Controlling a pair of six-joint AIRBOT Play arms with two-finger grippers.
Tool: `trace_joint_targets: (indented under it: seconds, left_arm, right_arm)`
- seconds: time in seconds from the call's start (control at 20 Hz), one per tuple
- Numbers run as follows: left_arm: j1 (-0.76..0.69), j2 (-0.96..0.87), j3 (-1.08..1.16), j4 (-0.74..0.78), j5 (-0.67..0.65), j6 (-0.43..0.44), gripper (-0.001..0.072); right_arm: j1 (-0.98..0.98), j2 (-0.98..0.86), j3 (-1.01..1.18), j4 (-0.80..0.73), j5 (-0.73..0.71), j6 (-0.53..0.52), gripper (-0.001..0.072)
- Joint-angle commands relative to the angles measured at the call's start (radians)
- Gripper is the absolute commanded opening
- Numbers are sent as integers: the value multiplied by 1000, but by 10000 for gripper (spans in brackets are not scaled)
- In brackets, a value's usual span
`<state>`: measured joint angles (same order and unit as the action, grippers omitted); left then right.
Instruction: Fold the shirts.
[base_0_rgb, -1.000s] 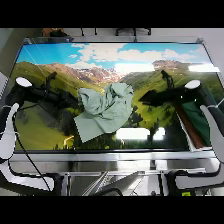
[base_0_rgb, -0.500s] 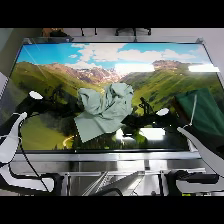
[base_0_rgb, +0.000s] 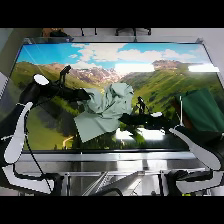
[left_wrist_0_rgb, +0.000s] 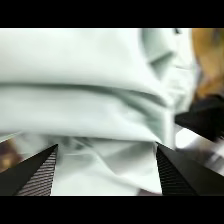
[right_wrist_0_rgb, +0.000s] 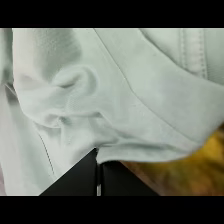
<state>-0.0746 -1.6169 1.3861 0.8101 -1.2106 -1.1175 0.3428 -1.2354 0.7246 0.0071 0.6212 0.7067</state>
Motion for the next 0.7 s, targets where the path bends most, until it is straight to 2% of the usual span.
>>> trace_joint_targets:
  seconds: [0.0, 0.35, 0.4, 0.45, 0.55, 0.65]
  left_arm:
    - [-48, -1, 43, 2, -64, -10, 663]
    - [-58, -90, 43, -1, 55, -11, 662]
    - [-67, -113, 44, -2, 59, -11, 516]
    - [-72, -125, 44, -3, 58, -14, -5]
    - [-66, -118, 88, -46, 16, -10, 10]
    - [-25, -47, 208, -134, -55, -11, 10]
  right_arm:
    - [3, -3, 1, 39, -4, -31, 23]
    - [3, 14, 3, 39, 34, -31, 22]
    - [3, 33, 10, 39, 39, -36, 22]
    - [2, 59, 26, 38, 42, -52, 22]
    - [-18, 142, 96, 10, 53, -68, 21]
    - [-111, 238, 245, -16, 132, -67, 21]
